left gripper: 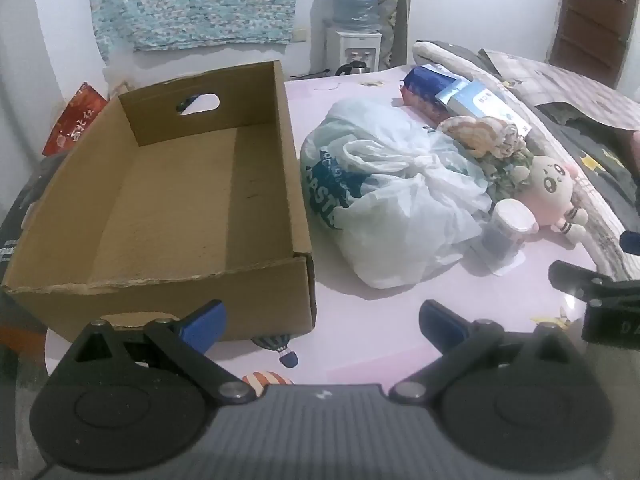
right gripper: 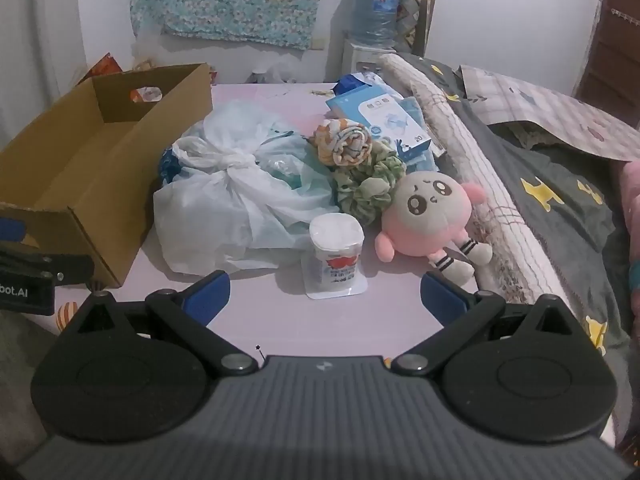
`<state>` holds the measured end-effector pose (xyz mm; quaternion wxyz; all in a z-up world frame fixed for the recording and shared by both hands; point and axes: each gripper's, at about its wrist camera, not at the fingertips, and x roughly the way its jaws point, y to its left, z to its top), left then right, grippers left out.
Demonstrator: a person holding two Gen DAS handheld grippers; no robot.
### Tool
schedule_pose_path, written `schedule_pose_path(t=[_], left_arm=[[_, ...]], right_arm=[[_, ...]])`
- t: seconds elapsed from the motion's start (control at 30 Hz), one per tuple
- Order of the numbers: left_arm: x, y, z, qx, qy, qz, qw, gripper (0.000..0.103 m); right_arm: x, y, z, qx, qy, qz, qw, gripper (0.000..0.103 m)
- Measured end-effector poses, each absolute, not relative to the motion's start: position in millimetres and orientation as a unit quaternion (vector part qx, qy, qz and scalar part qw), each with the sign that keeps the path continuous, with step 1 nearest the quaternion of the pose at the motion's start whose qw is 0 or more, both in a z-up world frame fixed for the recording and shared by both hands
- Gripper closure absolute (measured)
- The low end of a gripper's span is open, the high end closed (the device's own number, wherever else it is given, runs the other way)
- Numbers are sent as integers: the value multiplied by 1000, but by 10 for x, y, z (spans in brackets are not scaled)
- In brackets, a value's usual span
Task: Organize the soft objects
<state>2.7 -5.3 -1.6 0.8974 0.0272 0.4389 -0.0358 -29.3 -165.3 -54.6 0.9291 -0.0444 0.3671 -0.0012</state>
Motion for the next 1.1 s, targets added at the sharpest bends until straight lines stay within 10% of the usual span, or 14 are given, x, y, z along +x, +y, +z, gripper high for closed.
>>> schedule_pose_path(t=[1.1], left_arm=[[58,-8,-6,27,437,-30,898,0]], right_arm=[[-246,-1494,-570,-57,379,10,923,1]])
